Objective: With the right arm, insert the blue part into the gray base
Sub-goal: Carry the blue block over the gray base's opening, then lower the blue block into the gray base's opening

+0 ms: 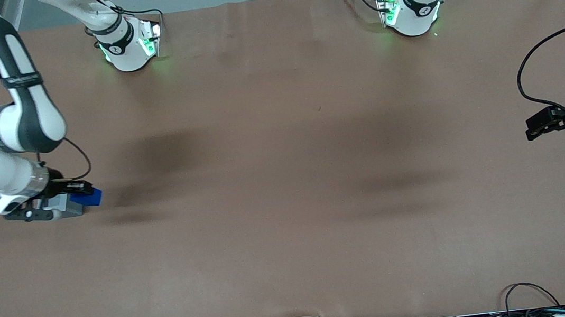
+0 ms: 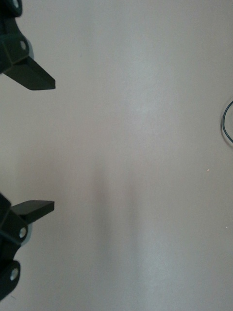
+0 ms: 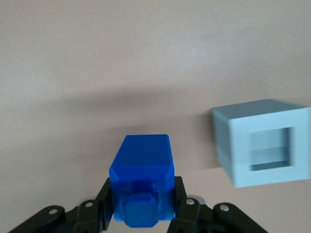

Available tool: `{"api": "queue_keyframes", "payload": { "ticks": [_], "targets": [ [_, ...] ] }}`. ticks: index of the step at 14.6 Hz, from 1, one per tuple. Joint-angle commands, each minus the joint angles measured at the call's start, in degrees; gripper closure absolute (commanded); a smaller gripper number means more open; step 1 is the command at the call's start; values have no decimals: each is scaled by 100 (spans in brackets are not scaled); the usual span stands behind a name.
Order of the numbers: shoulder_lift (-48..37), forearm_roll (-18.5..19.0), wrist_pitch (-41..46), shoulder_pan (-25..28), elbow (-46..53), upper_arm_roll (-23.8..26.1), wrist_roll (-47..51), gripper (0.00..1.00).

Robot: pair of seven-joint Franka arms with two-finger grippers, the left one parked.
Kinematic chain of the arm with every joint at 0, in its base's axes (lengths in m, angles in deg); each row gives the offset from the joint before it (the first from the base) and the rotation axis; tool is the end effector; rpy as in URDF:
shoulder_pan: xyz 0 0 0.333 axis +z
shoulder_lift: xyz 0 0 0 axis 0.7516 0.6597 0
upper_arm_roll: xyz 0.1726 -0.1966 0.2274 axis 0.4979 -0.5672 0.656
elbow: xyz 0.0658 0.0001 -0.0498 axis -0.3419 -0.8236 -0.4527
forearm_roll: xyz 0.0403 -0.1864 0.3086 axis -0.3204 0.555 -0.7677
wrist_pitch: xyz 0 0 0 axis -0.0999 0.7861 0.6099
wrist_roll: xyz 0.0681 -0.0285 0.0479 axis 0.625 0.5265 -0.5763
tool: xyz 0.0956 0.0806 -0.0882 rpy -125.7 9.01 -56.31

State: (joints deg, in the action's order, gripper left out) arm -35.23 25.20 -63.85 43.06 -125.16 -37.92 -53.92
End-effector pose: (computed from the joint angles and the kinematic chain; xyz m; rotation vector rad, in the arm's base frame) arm 0.5646 -0.0633 0.3436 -3.1022 0.1816 0.1415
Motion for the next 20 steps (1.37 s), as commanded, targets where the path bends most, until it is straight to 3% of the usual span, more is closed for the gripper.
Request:
{"api": "queue_keyframes", "payload": {
  "ticks": [1, 6, 13, 20],
  "targets": [
    [82, 69, 281, -338, 350, 80, -604, 88],
    [380, 86, 202, -892, 526, 72, -1668, 90],
    [539, 455, 140, -1227, 517, 81, -1784, 89],
    [662, 447, 140, -1368, 517, 81, -1978, 89]
  ]
}}
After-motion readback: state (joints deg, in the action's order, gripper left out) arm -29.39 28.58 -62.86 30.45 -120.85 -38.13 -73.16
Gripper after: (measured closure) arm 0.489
